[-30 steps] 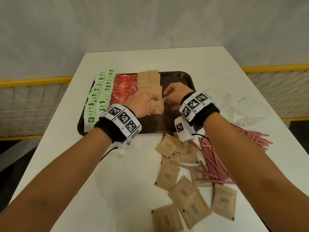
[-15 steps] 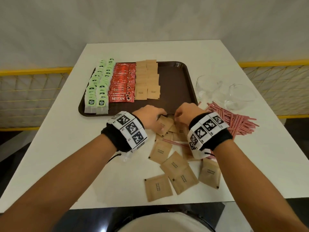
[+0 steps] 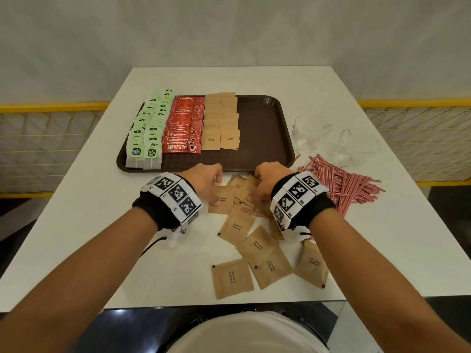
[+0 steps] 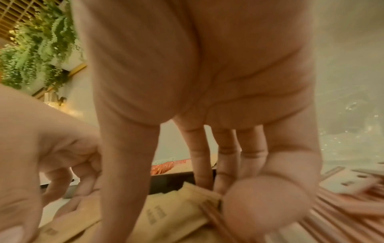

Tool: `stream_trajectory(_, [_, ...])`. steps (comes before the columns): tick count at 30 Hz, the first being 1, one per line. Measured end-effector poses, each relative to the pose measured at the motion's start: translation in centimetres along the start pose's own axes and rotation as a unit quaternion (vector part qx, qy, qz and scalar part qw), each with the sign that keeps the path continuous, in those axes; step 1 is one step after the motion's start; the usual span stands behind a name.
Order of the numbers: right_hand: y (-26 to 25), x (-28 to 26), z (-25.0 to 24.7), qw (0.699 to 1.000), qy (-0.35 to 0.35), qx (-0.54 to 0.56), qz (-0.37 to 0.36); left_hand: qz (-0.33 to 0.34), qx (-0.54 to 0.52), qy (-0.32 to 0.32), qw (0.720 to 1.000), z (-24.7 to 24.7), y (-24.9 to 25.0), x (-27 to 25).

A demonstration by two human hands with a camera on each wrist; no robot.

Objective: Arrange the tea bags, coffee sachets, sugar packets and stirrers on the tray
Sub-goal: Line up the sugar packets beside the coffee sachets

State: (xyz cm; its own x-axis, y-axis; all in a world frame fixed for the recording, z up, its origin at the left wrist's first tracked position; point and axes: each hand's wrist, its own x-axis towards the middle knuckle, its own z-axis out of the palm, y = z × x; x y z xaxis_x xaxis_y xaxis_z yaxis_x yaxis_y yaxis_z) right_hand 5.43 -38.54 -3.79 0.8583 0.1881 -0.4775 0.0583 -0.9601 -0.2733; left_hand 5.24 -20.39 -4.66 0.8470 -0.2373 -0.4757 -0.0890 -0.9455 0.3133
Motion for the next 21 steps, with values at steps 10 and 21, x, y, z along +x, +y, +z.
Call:
stream_trajectory(10, [-0.5, 0.7, -0.3, 0.994, 0.023, 0.066, -0.078, 0.017, -0.180, -0.085, 0.980, -3.5, -1.3, -0.3])
stream_trajectory(21, [-0.6, 4.7, -4.6, 0.934, 0.127, 0.327, -0.060, -0.051, -0.216, 0.043, 0.974, -8.8, -2.7, 3.7])
